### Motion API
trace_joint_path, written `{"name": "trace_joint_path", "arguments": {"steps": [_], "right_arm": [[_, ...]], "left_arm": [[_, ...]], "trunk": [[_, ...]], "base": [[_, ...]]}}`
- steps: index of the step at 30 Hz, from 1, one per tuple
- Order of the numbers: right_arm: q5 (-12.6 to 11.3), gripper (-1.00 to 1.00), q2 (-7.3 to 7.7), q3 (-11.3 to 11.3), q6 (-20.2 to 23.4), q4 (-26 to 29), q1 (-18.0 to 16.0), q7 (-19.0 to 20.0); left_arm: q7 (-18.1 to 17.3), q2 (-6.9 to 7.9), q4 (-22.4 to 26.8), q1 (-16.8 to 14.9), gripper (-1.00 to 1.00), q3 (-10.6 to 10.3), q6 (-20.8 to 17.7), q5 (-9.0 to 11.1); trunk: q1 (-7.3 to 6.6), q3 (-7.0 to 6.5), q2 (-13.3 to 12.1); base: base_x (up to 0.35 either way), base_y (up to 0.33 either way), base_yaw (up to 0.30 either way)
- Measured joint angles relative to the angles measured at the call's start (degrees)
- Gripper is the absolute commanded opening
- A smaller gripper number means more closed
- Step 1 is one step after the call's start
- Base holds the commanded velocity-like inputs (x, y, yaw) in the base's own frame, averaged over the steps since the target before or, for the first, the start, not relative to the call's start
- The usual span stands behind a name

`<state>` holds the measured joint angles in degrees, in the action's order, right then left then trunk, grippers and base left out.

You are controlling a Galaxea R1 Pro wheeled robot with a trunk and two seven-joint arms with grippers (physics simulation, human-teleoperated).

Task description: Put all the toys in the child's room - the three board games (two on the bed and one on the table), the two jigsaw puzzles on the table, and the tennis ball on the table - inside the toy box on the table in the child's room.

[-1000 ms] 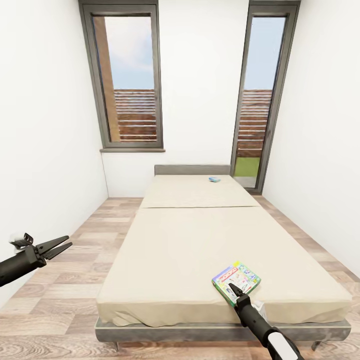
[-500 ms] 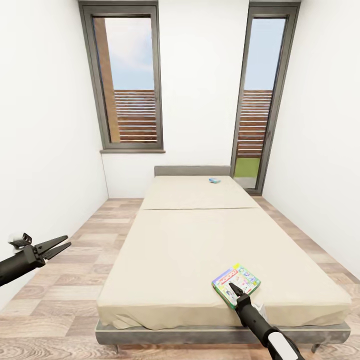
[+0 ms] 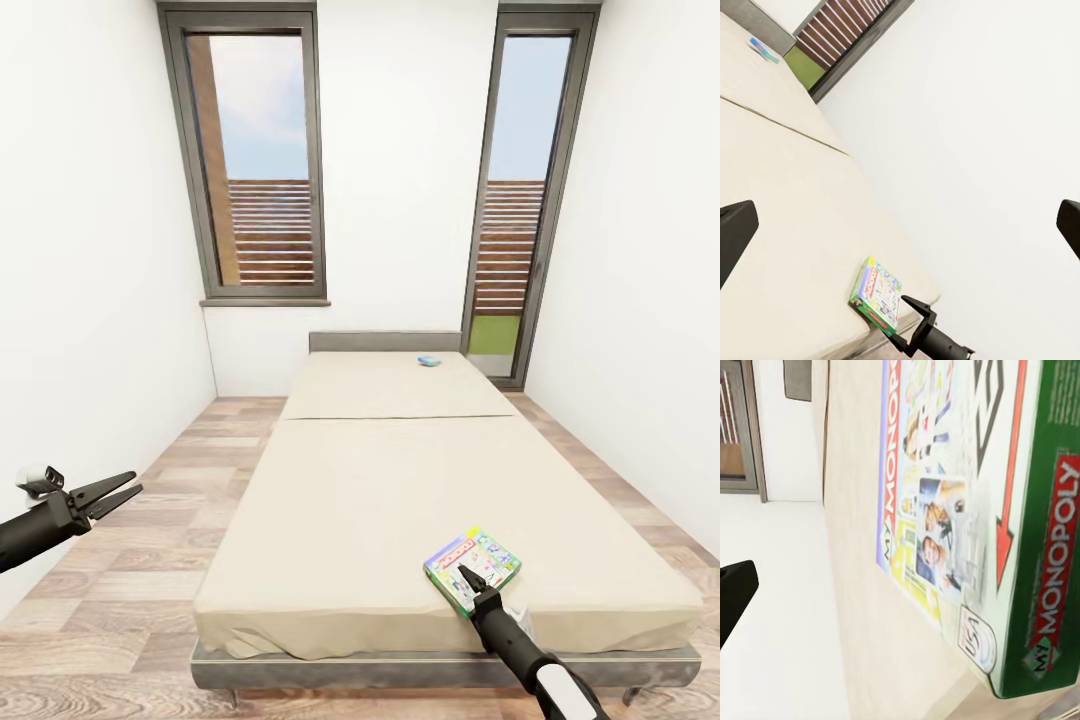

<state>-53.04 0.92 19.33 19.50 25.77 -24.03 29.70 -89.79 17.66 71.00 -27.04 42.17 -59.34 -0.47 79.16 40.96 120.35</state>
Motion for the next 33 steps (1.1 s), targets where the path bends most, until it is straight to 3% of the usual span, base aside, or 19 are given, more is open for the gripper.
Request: {"name": "trace_joint_path", "arguments": {"steps": [17,29,33], "right_arm": [[-0.15,1.0,0.07,0.01,0.28,-0.07,-0.1,-0.09],[-2.37,1.0,0.16,0.16,1.66,-0.32,-0.1,-0.11],[-4.84,1.0,0.22,0.19,2.09,-0.34,-0.1,-0.14]], "left_arm": [[0.0,0.0,0.0,0.01,1.0,0.0,0.0,0.0],[0.0,0.0,-0.03,0.01,1.0,0.0,0.0,0.01],[0.0,0.0,-0.02,0.01,1.0,0.0,0.0,0.0]], "trunk": [[0.0,0.0,0.0],[0.0,0.0,0.0],[0.0,0.0,0.0]], "base": [[0.0,0.0,0.0],[0.0,0.0,0.0],[0.0,0.0,0.0]]}}
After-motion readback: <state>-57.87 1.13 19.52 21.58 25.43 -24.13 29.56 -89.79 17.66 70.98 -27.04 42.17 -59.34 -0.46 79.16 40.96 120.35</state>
